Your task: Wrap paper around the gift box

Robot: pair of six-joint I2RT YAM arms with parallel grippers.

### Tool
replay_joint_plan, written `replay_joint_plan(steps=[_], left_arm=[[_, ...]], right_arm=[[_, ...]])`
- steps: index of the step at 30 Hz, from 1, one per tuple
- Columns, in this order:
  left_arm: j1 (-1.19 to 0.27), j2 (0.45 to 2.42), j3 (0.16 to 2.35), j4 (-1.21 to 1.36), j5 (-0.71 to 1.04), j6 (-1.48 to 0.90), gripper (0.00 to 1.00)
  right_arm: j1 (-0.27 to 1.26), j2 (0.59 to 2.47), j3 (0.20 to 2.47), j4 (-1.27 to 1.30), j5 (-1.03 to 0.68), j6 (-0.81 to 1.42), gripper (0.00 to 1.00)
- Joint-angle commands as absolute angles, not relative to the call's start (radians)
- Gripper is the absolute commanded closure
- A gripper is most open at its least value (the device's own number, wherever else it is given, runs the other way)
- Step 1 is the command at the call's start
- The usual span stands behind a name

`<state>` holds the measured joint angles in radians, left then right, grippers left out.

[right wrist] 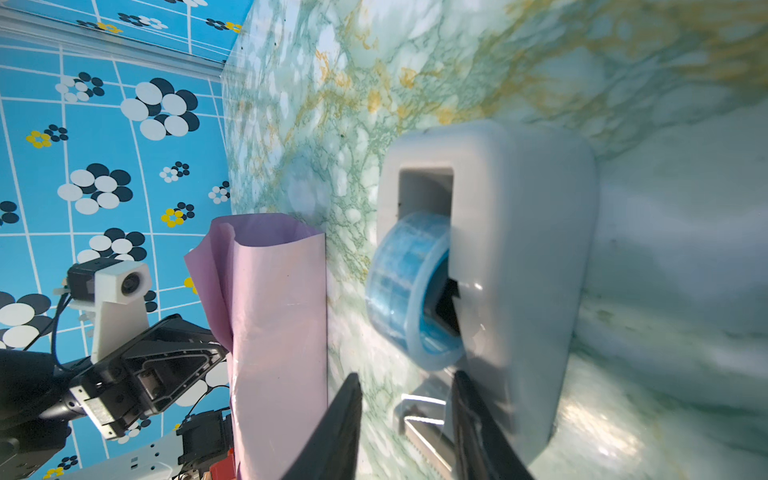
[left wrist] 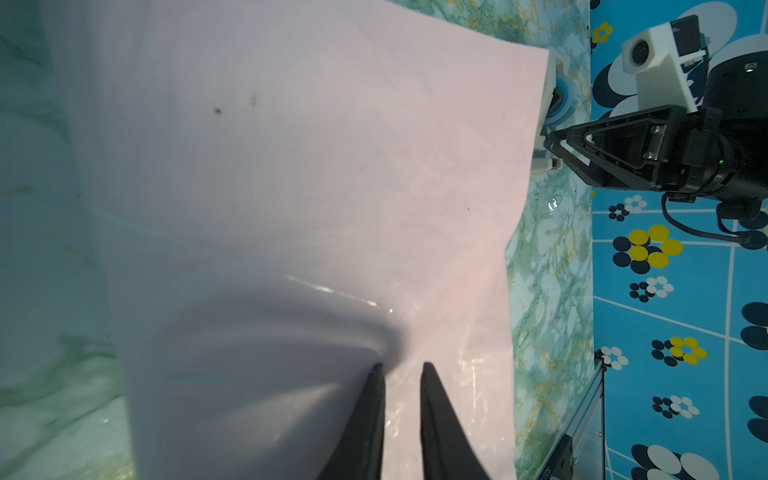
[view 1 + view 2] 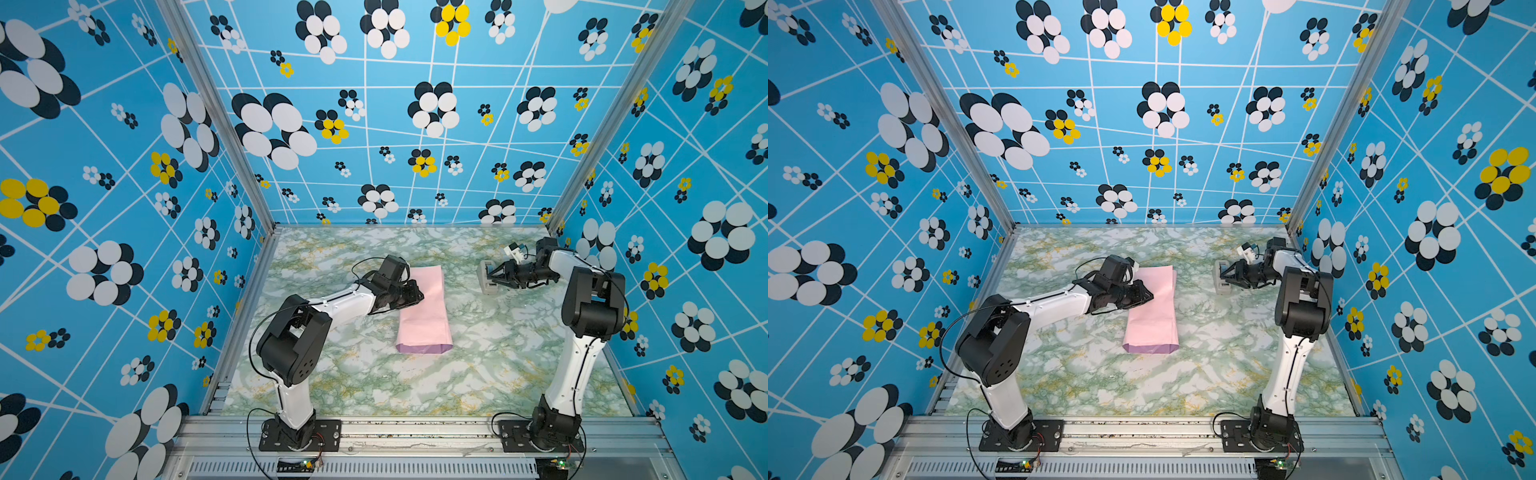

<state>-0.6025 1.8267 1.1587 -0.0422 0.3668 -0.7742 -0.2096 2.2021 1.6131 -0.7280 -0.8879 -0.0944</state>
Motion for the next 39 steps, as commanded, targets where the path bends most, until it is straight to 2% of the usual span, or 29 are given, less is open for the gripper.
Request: replay_joint_plan(steps=[1, 9, 22, 33, 39], left_arm=[[-0.606, 1.866, 1.115, -0.126, 0.322, -0.776, 0.80], [-0.606, 1.867, 1.117, -0.124, 0.322, -0.775, 0.80], [-0.606, 1.865, 1.117, -0.129, 0.320, -0.773, 0.80], [-0.606, 1.858, 1.115, -0.125, 0.313, -0.773, 0.80], [-0.606, 1.859, 1.116, -0.124, 0.316, -0.773, 0.80]], right_arm=[[-0.198, 2.236, 1.653, -0.785, -0.899, -0.111, 0.63], [-0.199, 2.274, 1.696, -0.830, -0.906, -0.123, 0.65], [-0.199, 2.304, 1.731, -0.906, -0.896, -0.140, 0.77], [-0.218, 2.289, 1.720, -0.867, -0.974, -0.048, 0.96], [-0.225, 2.263, 1.689, -0.825, -1.034, 0.014, 1.00]])
